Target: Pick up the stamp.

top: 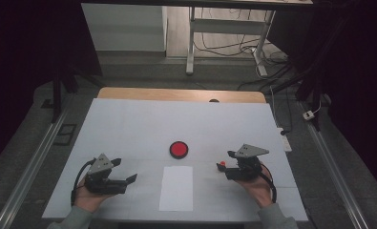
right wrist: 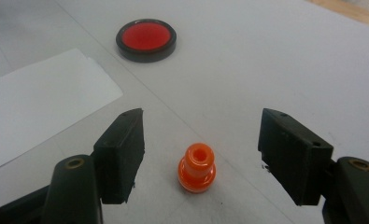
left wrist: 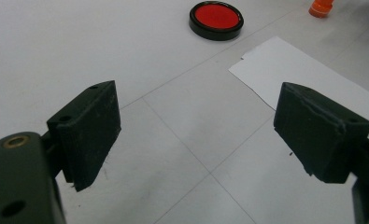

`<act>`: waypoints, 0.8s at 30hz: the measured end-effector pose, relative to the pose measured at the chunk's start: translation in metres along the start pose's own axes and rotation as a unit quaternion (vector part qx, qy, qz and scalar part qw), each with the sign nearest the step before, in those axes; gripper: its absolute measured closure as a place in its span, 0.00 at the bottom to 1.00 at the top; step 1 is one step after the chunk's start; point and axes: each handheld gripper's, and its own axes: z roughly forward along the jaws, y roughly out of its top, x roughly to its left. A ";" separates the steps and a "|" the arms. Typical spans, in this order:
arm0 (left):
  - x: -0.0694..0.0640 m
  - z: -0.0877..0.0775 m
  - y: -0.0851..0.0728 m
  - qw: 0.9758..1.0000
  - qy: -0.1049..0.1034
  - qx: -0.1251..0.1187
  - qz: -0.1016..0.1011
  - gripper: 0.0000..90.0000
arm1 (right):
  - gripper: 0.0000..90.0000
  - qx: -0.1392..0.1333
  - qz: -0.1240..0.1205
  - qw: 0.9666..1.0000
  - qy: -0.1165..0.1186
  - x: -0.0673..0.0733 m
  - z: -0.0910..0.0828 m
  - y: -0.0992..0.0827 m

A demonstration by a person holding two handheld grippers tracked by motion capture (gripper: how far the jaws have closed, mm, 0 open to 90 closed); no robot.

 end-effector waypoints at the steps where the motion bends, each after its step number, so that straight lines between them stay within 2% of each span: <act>1: 0.000 0.000 0.000 1.000 0.000 0.000 0.000 0.17 | 0.35 0.000 0.000 1.000 0.000 0.000 0.000 0.000; 7: 0.000 0.000 0.000 1.000 -0.001 0.000 0.000 0.17 | 0.40 0.006 -0.004 1.000 -0.001 0.000 0.005 -0.005; 14: 0.001 0.001 0.000 1.000 -0.002 0.001 0.000 0.17 | 0.46 0.013 0.002 1.000 0.000 -0.001 0.011 -0.009; 24: 0.001 0.001 0.000 1.000 -0.001 0.001 0.002 0.17 | 0.57 0.019 -0.003 1.000 -0.009 0.000 0.014 -0.011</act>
